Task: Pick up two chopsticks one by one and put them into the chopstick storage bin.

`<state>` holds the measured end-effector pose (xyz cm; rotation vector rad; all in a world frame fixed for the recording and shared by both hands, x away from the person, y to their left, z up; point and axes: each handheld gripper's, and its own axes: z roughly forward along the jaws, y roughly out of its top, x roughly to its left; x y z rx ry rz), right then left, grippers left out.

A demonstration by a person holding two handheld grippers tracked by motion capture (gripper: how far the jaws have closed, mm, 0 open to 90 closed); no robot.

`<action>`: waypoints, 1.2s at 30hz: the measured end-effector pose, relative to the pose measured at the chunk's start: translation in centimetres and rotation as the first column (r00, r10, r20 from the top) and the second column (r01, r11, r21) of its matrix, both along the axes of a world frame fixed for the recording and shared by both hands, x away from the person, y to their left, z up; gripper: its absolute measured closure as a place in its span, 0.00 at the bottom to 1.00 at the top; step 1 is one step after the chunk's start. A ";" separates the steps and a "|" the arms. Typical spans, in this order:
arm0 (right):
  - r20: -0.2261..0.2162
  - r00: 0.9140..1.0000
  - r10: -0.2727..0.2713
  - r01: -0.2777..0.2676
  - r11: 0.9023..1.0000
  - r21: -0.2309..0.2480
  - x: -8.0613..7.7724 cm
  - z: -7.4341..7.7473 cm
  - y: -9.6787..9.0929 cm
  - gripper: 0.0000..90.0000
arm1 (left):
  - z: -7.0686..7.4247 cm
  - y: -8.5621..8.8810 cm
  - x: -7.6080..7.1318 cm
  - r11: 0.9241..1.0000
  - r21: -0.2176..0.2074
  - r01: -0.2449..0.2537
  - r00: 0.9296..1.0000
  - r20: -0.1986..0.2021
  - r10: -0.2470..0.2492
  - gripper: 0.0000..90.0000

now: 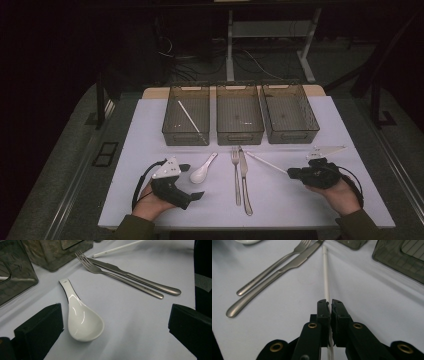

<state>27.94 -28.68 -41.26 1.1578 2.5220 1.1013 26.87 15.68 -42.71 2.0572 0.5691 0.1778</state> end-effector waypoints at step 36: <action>0.178 0.984 -0.009 -0.026 0.981 0.193 1.6 6.3 0.2 0.95 | -0.1 -0.2 0.1 1.000 -0.010 -0.007 1.000 -0.003 0.007 0.00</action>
